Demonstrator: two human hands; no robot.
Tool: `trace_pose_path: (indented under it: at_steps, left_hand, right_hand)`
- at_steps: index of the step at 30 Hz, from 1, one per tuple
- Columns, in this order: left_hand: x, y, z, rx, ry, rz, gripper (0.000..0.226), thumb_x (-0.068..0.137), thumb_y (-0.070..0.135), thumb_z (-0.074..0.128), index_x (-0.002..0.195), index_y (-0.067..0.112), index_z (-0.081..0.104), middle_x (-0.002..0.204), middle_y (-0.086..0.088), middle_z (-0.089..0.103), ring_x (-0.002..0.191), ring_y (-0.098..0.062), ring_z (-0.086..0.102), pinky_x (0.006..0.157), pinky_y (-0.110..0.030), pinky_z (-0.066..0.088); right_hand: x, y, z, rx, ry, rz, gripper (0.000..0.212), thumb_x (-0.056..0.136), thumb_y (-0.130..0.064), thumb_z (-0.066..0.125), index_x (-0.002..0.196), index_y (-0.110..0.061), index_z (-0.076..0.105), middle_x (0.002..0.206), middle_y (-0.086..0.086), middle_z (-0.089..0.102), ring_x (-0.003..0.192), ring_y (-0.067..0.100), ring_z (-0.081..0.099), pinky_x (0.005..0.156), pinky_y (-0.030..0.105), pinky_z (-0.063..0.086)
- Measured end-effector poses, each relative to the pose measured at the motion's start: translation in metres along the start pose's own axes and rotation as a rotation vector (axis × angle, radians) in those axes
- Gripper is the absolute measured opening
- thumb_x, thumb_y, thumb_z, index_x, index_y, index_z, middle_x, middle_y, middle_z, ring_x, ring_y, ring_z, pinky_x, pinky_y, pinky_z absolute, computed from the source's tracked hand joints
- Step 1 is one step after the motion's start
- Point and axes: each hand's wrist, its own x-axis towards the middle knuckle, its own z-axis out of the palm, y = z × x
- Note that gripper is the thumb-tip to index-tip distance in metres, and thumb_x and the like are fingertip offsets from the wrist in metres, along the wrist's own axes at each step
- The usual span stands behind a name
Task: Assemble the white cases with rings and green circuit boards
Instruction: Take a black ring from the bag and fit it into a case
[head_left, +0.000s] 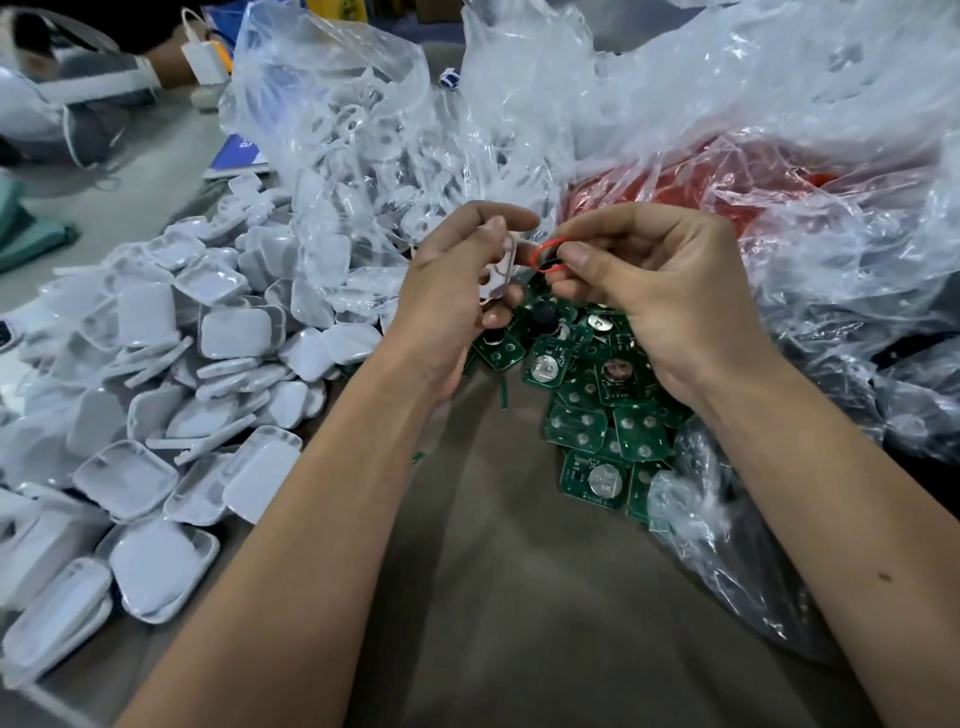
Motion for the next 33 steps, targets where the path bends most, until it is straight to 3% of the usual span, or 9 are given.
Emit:
trace_pose_path:
  at_steps: [4,8,17,25,33]
  left_hand:
    - [-0.0009,0.0001,0.0011,-0.084,-0.048,-0.001,0.034,0.11,0.021,0.038,0.11,0.007,0.069,0.079,0.0,0.064,0.064,-0.014,0.043,0.054,-0.026,0.027]
    - [-0.0028,0.0024,0.0002,-0.074,-0.093,-0.012,0.027,0.108,0.02,0.044,0.098,0.013,0.068,0.077,0.001,0.066,0.062,-0.014,0.043,0.055,-0.028,0.026]
    - [-0.0057,0.0067,0.0001,-0.045,-0.145,-0.031,0.02,0.106,0.018,0.048,0.089,0.017,0.059,0.081,-0.002,0.066,0.061,-0.016,0.042,0.051,-0.024,0.026]
    - [-0.0062,0.007,0.0017,-0.039,-0.121,-0.018,0.021,0.106,0.016,0.049,0.088,0.015,0.06,0.078,-0.003,0.06,0.06,-0.018,0.045,0.049,-0.023,0.032]
    - [-0.0086,0.0066,0.0057,-0.013,-0.104,-0.006,0.019,0.106,0.015,0.05,0.089,0.015,0.06,0.078,-0.004,0.055,0.058,-0.016,0.044,0.049,-0.021,0.032]
  right_hand:
    - [-0.0009,-0.0019,0.0024,-0.024,-0.017,-0.07,0.017,0.085,0.005,0.079,0.096,-0.008,0.077,0.092,0.014,0.079,0.087,0.032,0.078,0.08,0.033,0.063]
    - [-0.0018,-0.0016,0.0033,-0.049,-0.041,-0.107,0.018,0.083,0.004,0.081,0.096,-0.008,0.077,0.095,0.011,0.079,0.092,0.029,0.078,0.083,0.033,0.062]
    - [-0.001,-0.0025,0.0018,-0.118,-0.033,-0.177,0.016,0.084,-0.001,0.082,0.097,-0.01,0.078,0.093,0.007,0.08,0.089,0.026,0.079,0.081,0.033,0.063]
    - [-0.004,-0.0044,0.0045,-0.352,-0.017,-0.359,0.016,0.085,-0.008,0.085,0.099,-0.005,0.077,0.094,0.002,0.077,0.087,0.016,0.078,0.079,0.029,0.062]
    - [-0.0049,-0.0058,0.0062,-0.431,0.02,-0.4,0.016,0.086,-0.015,0.085,0.096,-0.005,0.078,0.091,0.004,0.077,0.081,0.017,0.076,0.073,0.037,0.064]
